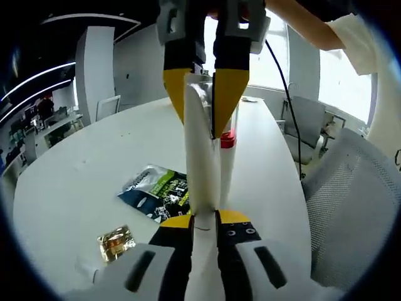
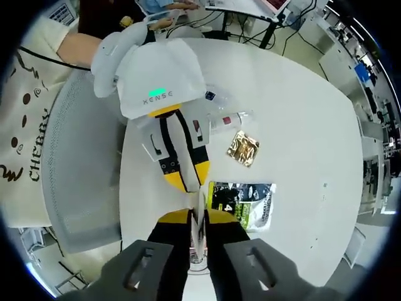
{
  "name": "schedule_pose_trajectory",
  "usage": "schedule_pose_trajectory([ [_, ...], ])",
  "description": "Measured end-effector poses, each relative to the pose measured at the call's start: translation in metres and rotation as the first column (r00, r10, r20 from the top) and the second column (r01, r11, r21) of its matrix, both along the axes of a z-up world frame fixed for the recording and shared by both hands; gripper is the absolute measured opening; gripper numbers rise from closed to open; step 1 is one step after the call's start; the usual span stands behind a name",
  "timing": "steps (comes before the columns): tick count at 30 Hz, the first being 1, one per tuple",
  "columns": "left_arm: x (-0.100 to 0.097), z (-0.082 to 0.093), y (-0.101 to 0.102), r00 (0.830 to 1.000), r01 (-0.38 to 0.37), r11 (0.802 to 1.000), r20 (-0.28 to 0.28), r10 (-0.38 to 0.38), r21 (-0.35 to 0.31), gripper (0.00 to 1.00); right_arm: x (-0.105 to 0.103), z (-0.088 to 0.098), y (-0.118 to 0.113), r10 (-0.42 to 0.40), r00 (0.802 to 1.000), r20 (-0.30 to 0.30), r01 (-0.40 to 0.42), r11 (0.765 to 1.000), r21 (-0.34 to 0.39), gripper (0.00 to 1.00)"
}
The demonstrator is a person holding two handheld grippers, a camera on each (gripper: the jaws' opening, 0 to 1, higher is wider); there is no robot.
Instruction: Arrange the skincare products in the storage area until every visible bottle or jar stands upright without overlapping.
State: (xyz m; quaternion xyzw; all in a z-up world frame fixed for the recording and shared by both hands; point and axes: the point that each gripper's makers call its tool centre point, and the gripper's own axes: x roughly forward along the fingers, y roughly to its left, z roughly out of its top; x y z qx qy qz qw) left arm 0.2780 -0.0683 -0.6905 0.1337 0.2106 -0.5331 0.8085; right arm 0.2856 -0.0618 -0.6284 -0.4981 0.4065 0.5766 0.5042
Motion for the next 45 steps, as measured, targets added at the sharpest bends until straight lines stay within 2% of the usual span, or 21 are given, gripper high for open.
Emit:
schedule_pose_trajectory([
  [5,0.000,0.001,0.001,1.000,-0.005,1.000,-0.003,0.004,-0.004,0.08,0.000,-0.002,-0.002,0.004,1.000,0.002,-0.004,1.000,-0.011,0.09],
  [10,0.001,0.002,0.003,1.000,-0.012,1.000,-0.001,0.012,-0.005,0.08,-0.002,-0.002,-0.002,0.009,1.000,-0.009,-0.010,1.000,-0.003,0.14],
  [17,0.001,0.006,0.004,1.000,-0.018,1.000,0.007,0.018,-0.013,0.07,0.003,0.000,-0.001,0.007,1.000,0.011,-0.007,1.000,0.011,0.21],
  [24,0.002,0.009,0.005,1.000,-0.025,1.000,0.012,0.025,-0.014,0.07,0.004,0.000,-0.001,0.000,1.000,0.021,-0.001,1.000,0.014,0.35],
  [30,0.004,0.017,0.018,0.998,-0.067,0.998,0.014,0.067,-0.017,0.08,0.006,0.002,-0.001,-0.021,0.999,0.039,0.020,0.999,0.036,0.47],
  [36,0.000,0.025,0.029,0.996,-0.089,0.996,0.021,0.089,-0.014,0.16,0.007,0.003,0.000,-0.035,0.998,0.050,0.033,0.998,0.045,0.59],
  [41,0.000,0.032,0.041,0.994,-0.100,0.995,0.035,0.100,0.002,0.31,0.006,0.005,0.002,-0.054,0.997,0.054,0.050,0.996,0.077,0.68],
  [45,-0.004,0.040,0.050,0.993,-0.108,0.994,0.048,0.107,0.017,0.38,0.006,0.005,0.002,-0.073,0.996,0.058,0.068,0.993,0.095,0.77],
])
